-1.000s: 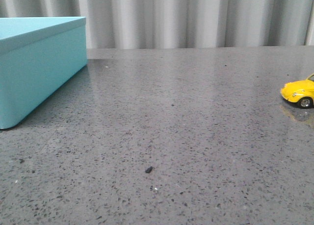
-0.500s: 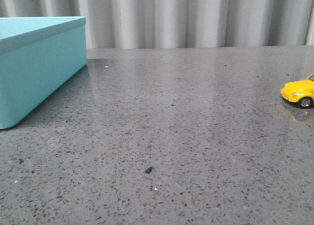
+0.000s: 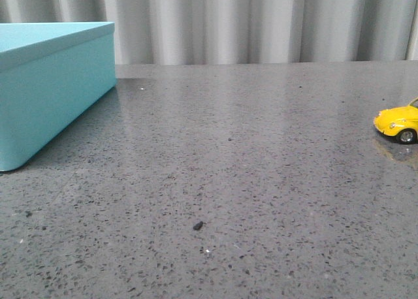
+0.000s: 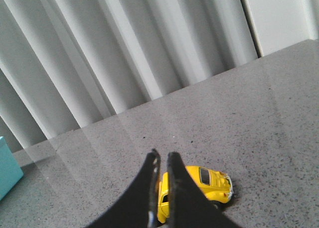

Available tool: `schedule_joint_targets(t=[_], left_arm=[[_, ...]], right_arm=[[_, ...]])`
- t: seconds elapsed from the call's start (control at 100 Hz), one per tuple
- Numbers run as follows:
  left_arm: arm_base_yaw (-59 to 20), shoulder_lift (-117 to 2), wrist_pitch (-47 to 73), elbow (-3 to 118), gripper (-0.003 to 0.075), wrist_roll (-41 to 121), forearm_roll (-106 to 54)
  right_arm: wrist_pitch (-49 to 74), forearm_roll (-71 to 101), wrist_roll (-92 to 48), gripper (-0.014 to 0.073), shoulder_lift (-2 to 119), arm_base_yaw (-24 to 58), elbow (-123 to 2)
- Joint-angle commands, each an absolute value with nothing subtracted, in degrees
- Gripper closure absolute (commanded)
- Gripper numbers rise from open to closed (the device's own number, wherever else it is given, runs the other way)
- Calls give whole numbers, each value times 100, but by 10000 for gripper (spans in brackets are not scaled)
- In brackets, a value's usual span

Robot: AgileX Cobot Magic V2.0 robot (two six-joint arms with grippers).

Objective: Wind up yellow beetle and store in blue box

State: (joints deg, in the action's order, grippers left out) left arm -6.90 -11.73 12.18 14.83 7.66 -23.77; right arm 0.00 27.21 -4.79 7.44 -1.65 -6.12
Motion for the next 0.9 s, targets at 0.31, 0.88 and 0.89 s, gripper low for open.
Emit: schedule_joint_targets(t=[0.31,0.88,0.89], left_arm=[[-725,-1567,757,1882,741,724,-2380],[-1124,-1567,939,1918,741,736,-2380],[-1137,-1567,938,1918,741,736,-2380]], right_arm=[[484,988,-508,636,903,-170,-1430],[4825,708,-508,636,3462,-170,-4364],[4880,708,-508,636,3516,-170,-4452]])
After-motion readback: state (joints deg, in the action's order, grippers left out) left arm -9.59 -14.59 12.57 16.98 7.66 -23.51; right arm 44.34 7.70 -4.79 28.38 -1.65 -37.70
